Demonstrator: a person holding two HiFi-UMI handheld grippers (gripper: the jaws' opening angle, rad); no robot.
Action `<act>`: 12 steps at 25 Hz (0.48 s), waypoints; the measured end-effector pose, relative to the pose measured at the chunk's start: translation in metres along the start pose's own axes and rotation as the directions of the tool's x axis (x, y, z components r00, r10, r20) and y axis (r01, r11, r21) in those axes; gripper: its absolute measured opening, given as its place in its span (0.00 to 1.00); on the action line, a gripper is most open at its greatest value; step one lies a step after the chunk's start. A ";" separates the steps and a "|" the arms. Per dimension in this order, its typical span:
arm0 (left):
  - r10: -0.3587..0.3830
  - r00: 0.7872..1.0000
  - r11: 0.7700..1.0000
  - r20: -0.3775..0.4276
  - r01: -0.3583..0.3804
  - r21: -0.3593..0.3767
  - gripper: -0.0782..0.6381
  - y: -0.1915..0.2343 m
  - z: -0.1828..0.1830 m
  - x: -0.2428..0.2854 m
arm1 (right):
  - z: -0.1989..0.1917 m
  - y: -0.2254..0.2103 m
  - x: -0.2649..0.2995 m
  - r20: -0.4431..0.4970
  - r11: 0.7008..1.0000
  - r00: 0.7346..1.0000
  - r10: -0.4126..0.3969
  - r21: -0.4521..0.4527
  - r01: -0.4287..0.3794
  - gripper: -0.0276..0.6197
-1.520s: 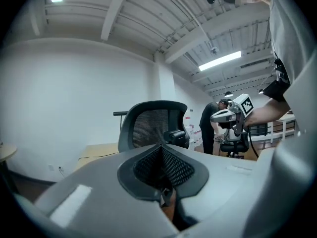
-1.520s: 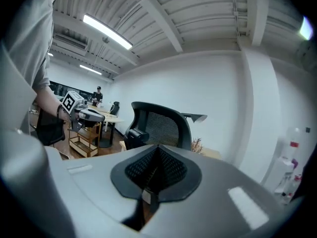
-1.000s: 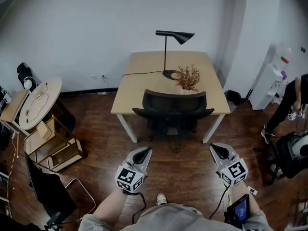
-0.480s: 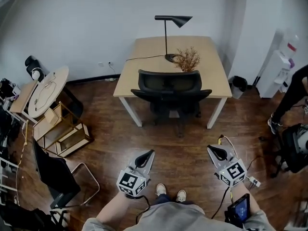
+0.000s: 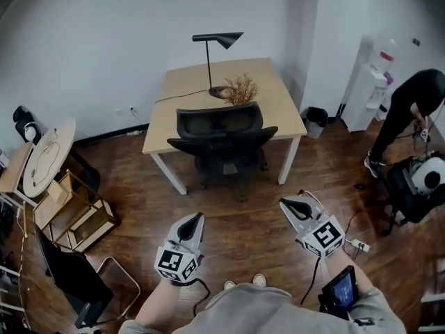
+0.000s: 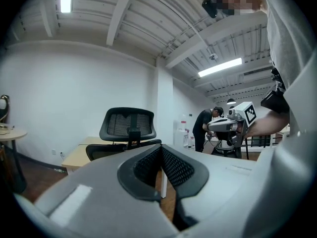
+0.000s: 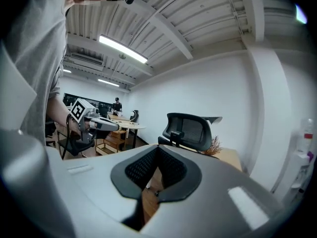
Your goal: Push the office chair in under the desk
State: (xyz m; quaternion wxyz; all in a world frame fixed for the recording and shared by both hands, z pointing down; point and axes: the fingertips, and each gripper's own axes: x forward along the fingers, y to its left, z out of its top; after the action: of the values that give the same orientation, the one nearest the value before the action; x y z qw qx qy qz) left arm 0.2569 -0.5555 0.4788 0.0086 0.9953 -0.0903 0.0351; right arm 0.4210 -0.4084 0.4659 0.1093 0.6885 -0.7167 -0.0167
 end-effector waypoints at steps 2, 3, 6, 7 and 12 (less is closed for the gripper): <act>-0.005 1.000 1.000 0.007 0.005 0.002 0.12 0.001 0.003 -0.002 | 0.006 0.004 0.000 0.010 1.000 1.000 -0.010 -0.014 0.010 0.05; -0.008 1.000 1.000 0.011 0.008 0.002 0.12 0.001 0.004 -0.002 | 0.008 0.006 -0.001 0.013 1.000 1.000 -0.014 -0.016 0.015 0.05; -0.019 1.000 1.000 0.022 0.019 0.008 0.12 0.002 0.006 -0.003 | 0.012 0.011 -0.002 0.020 1.000 0.999 -0.025 -0.014 0.025 0.05; -0.022 1.000 1.000 0.023 0.021 0.009 0.12 0.002 0.007 -0.003 | 0.013 0.013 -0.003 0.021 1.000 0.999 -0.027 -0.015 0.027 0.05; -0.040 0.999 0.999 0.032 0.040 0.017 0.12 0.001 0.008 -0.006 | 0.014 0.019 -0.008 0.004 0.999 0.999 -0.035 -0.017 0.035 0.05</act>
State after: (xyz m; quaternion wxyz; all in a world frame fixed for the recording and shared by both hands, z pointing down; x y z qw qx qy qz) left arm 0.2514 -0.5552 0.4700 -0.0003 0.9974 -0.0701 0.0193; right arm 0.3997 -0.4017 0.4551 0.1136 0.7001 -0.7045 -0.0261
